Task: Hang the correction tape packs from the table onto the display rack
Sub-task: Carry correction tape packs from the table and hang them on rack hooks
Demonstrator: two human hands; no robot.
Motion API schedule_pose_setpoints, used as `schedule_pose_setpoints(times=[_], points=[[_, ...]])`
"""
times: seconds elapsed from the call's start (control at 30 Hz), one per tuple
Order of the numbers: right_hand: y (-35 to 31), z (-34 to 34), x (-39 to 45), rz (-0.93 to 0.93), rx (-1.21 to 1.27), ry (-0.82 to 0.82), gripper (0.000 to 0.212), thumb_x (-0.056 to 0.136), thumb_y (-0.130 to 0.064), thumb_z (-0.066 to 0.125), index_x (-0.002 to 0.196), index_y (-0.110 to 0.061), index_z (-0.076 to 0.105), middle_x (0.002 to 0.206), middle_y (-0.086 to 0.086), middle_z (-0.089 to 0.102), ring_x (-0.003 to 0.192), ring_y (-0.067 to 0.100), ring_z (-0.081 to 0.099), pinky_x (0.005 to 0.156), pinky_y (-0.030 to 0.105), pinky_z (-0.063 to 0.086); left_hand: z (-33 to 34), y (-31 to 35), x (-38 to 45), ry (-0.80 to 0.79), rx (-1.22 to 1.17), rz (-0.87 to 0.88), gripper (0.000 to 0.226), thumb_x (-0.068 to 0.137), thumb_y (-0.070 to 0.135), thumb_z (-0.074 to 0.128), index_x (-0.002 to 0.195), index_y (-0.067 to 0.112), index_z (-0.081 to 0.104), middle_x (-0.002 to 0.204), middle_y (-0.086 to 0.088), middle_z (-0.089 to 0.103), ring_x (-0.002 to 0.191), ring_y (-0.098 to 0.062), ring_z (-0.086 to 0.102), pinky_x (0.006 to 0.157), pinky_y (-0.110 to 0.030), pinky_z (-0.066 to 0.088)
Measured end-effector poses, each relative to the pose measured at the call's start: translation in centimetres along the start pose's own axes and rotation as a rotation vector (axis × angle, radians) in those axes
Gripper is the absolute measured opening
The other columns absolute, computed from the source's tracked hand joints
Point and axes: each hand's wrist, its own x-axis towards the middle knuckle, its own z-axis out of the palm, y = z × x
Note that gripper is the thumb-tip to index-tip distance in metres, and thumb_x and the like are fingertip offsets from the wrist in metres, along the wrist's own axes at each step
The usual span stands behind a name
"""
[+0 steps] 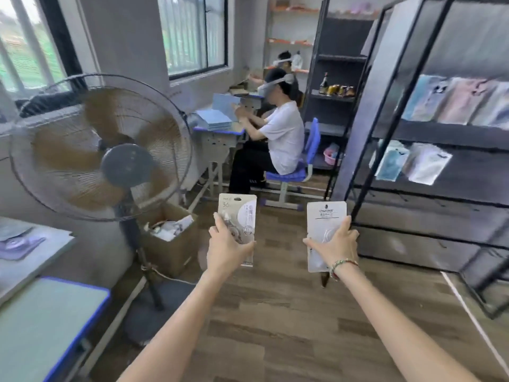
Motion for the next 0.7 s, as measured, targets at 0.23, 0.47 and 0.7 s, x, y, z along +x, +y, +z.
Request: schedule_pose_setpoints(times=[0.23,0.47,0.7], points=[[13.0,-13.5,9.1,0.173,0.001,0.175,0.122,0.067,-0.043,0.082,0.150,-0.009,0.000,0.133,0.024,0.032,0.118,0.040,0.042,0.094,0.039,0.041,16.5,14.3,0.0,-0.158,-0.024,0.172,0.107,0.073,0.042,0.075,0.150,0.010,0.007,0.129,-0.014,0.040,0.115,-0.033,0.050,0.091,-0.043,0.047],[23.9,-25.6,16.3,0.256,-0.029,0.276,0.120,0.070,-0.042,0.080,0.151,-0.009,-0.001,0.135,0.022,0.033,0.119,0.037,0.044,0.091,0.039,0.041,31.4,26.8,-0.5,-0.289,-0.054,0.271,0.101,0.070,0.042,0.076,0.144,0.009,0.016,0.125,-0.014,0.044,0.114,-0.034,0.049,0.090,-0.046,0.048],[33.0,-32.7,21.5,0.374,-0.001,0.347,0.100,0.069,-0.038,0.080,0.143,-0.015,0.017,0.126,0.017,0.039,0.109,0.036,0.049,0.078,0.037,0.044,43.2,35.6,-1.8,-0.403,-0.044,0.360,0.112,0.075,0.039,0.077,0.152,0.010,0.000,0.133,-0.015,0.037,0.119,-0.035,0.048,0.090,-0.039,0.043]])
